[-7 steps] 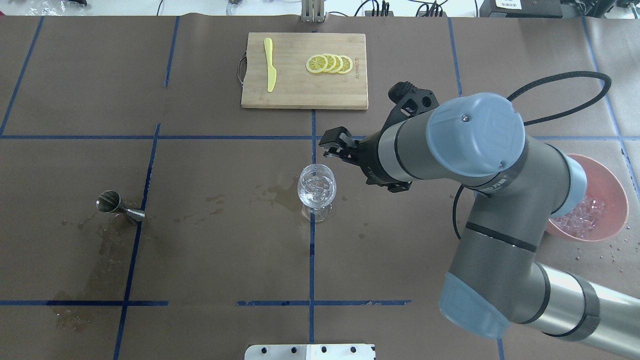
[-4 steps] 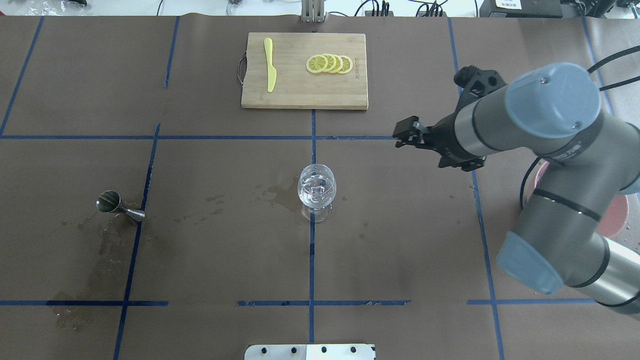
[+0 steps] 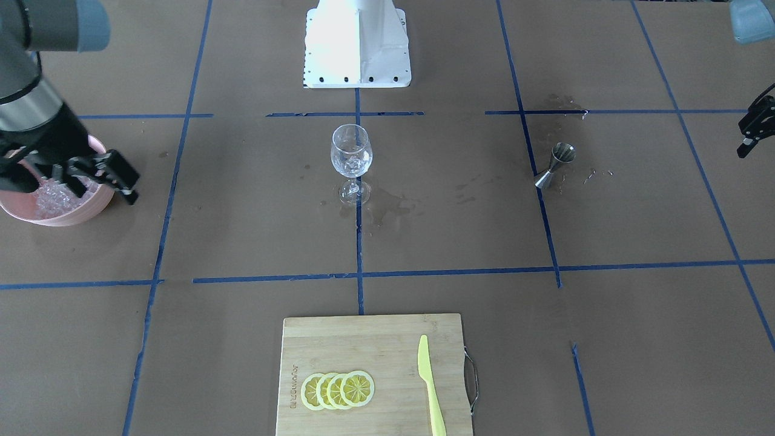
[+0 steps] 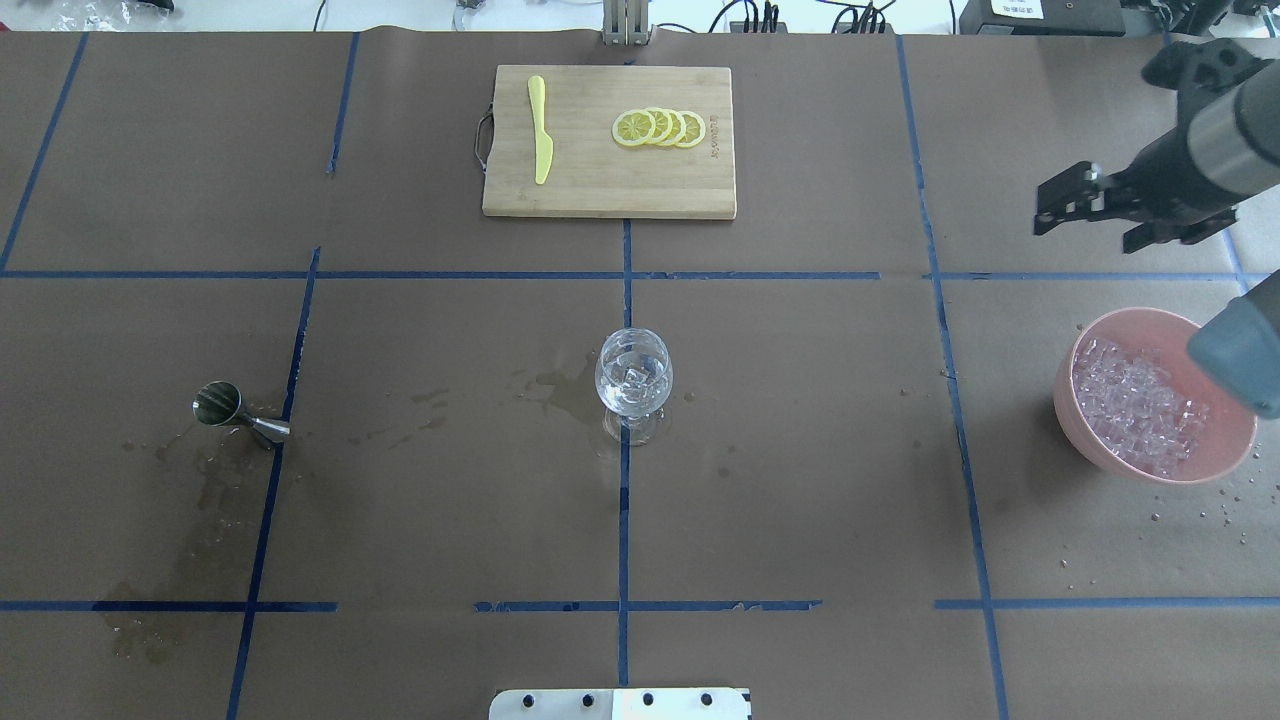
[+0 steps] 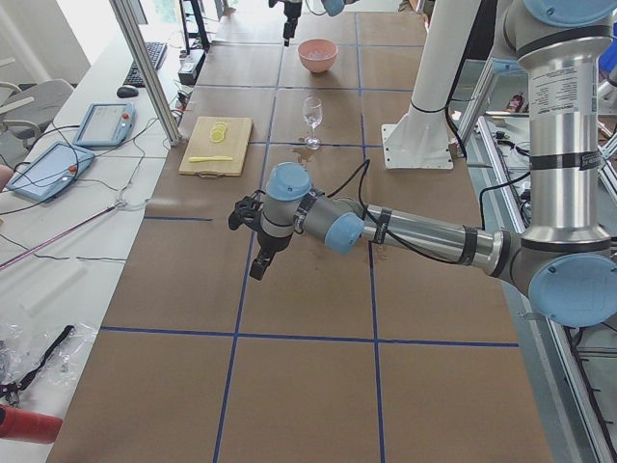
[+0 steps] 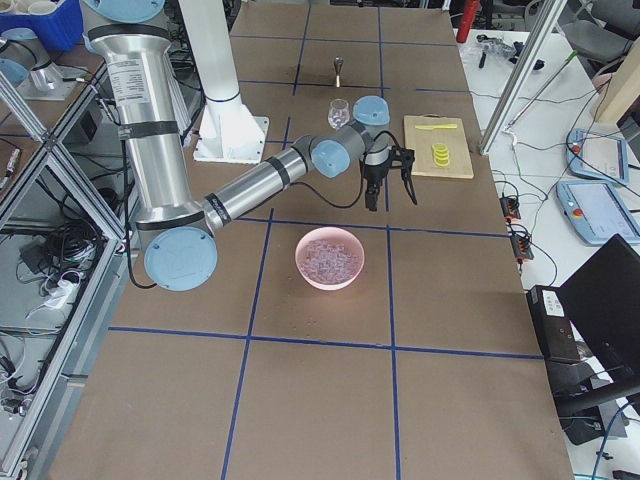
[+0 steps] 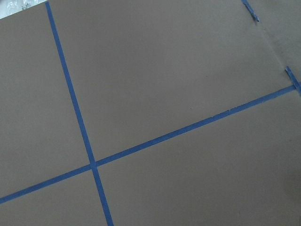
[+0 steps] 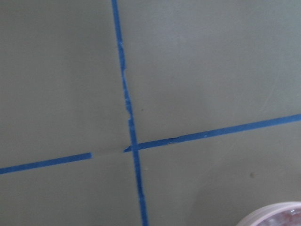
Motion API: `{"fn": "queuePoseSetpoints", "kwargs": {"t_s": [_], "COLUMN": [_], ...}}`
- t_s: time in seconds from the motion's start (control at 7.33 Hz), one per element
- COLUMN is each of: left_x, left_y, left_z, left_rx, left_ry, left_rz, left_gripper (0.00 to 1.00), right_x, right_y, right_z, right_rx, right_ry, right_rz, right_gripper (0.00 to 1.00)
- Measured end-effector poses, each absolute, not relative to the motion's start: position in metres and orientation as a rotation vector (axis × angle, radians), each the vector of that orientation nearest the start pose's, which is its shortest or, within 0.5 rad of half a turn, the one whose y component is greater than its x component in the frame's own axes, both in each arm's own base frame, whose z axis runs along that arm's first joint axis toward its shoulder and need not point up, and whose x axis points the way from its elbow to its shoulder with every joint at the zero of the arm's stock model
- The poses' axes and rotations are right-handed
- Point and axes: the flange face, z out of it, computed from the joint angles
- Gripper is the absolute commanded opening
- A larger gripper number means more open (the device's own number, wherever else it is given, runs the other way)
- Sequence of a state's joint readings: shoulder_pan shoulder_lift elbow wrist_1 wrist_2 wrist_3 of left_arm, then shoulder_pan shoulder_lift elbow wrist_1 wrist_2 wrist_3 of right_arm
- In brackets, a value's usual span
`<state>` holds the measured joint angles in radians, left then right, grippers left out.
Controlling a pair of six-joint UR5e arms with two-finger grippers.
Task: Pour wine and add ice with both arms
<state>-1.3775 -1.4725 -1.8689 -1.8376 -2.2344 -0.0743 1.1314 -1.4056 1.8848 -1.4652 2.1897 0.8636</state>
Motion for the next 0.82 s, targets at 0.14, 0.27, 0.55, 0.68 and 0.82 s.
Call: {"fn": "queuePoseSetpoints", "kwargs": {"t_s": [0.14, 0.27, 0.55, 0.68, 0.82], "left_x": [0.005, -0.012, -0.021, -0.02, -0.019], "left_y": [-0.483, -0.491, -0.487, -0.484, -0.482], "left_z": [0.537, 0.549, 0.565, 0.567, 0.569], "left_rx": [0.319, 0.268, 0.198, 0.187, 0.181], "left_ry": [0.688, 0.698, 0.79, 0.817, 0.828], "left_rz": [0.278, 0.266, 0.243, 0.237, 0.237], "left_gripper": [1.0, 1.0, 1.0, 1.0, 1.0], "right_x": [-0.117, -0.079, -0.036, -0.022, -0.013], "right_y": [-0.543, -0.549, -0.54, -0.536, -0.535], "right_z": [0.448, 0.484, 0.535, 0.542, 0.541], "right_rx": [0.093, 0.096, 0.087, 0.075, 0.071], "right_ry": [-0.812, -0.805, -0.78, -0.773, -0.772], "right_rz": [0.174, 0.118, 0.004, -0.05, -0.082], "right_gripper": [1.0, 1.0, 1.0, 1.0, 1.0]}}
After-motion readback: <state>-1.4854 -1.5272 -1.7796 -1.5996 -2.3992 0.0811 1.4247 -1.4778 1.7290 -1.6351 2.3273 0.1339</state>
